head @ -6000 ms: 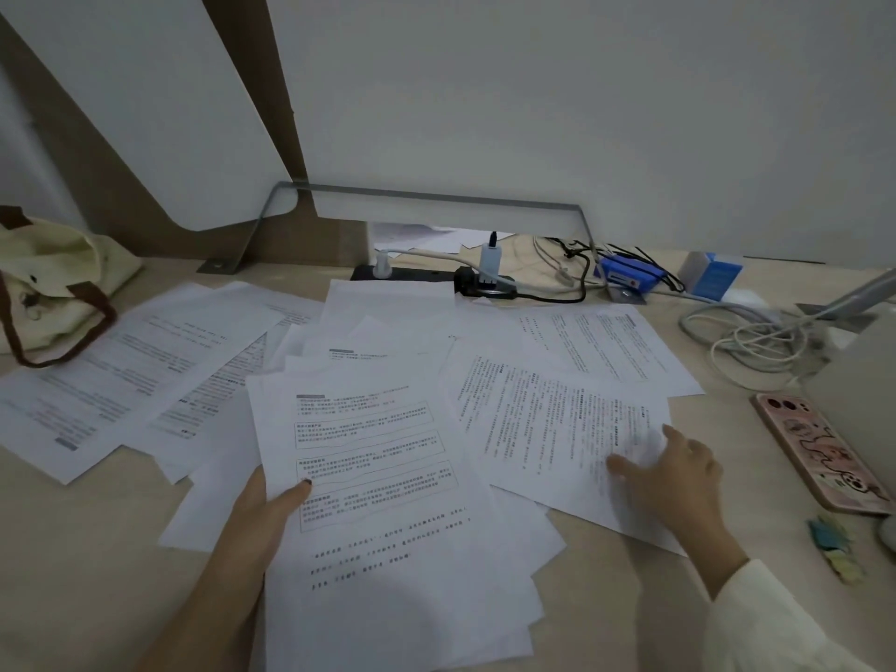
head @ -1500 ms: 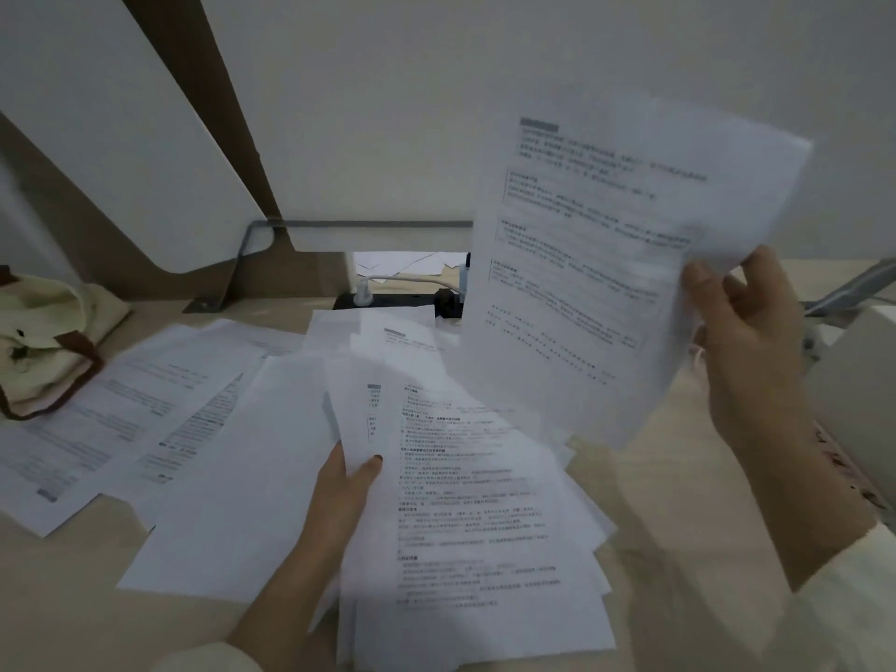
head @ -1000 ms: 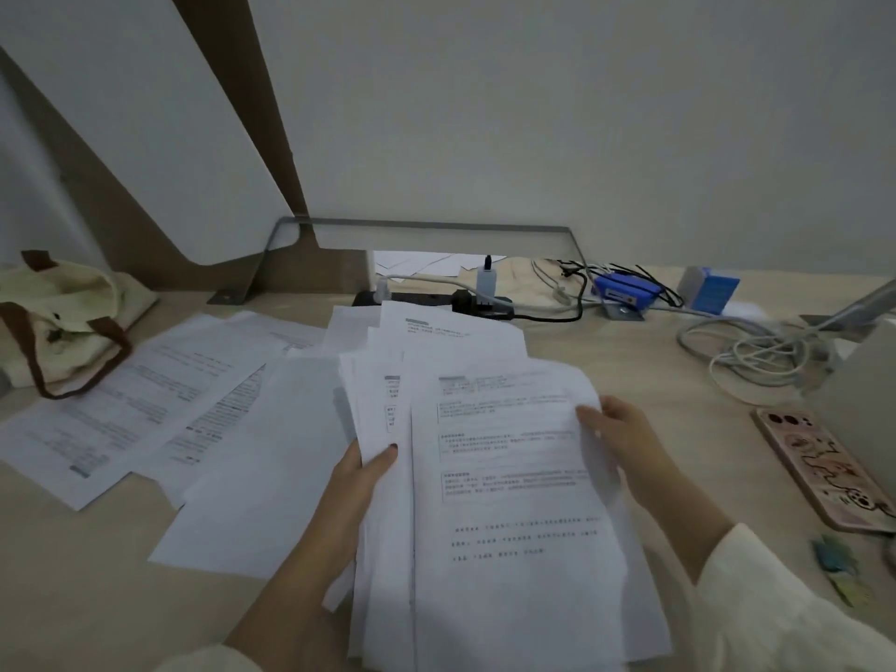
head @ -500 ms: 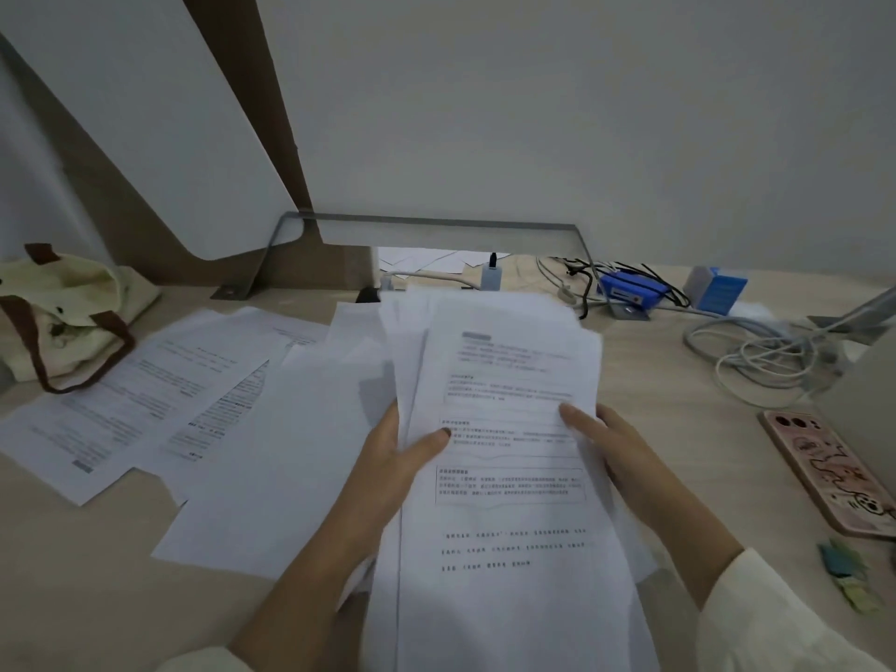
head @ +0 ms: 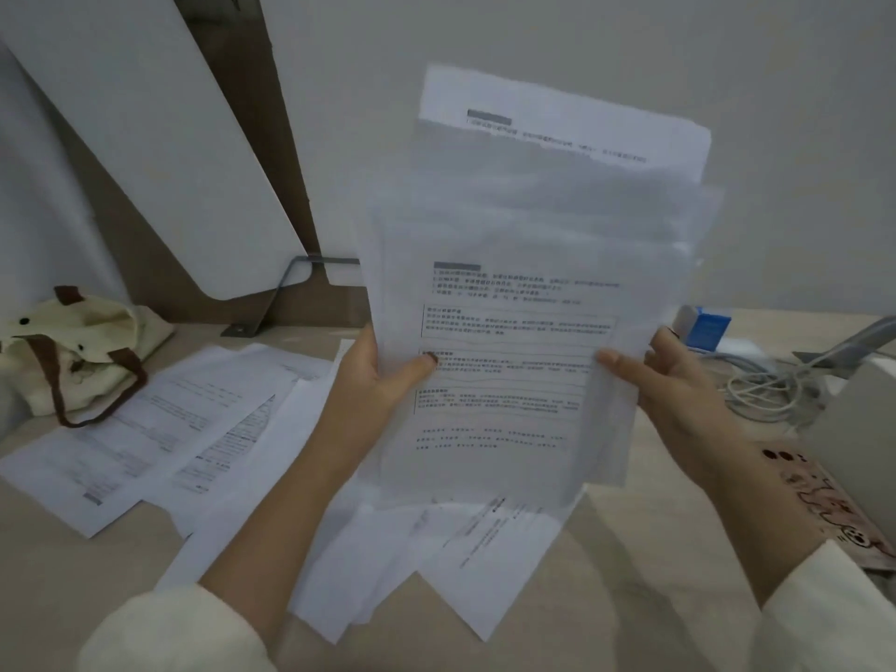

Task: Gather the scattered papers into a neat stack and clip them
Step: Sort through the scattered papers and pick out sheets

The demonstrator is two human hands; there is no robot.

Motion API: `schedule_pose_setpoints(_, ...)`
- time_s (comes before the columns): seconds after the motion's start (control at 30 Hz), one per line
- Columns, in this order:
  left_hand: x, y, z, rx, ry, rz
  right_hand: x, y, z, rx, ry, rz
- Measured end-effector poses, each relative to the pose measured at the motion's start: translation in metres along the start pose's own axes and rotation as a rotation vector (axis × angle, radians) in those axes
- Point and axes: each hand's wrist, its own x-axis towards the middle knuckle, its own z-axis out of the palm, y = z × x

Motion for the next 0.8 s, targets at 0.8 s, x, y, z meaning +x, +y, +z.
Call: schedule_pose_setpoints(0.8, -0.027, -0.04, 0.004, -0.016, 0.101, 0.061, -0.023, 0.04, 0.014, -0.015, 0.033, 0.148)
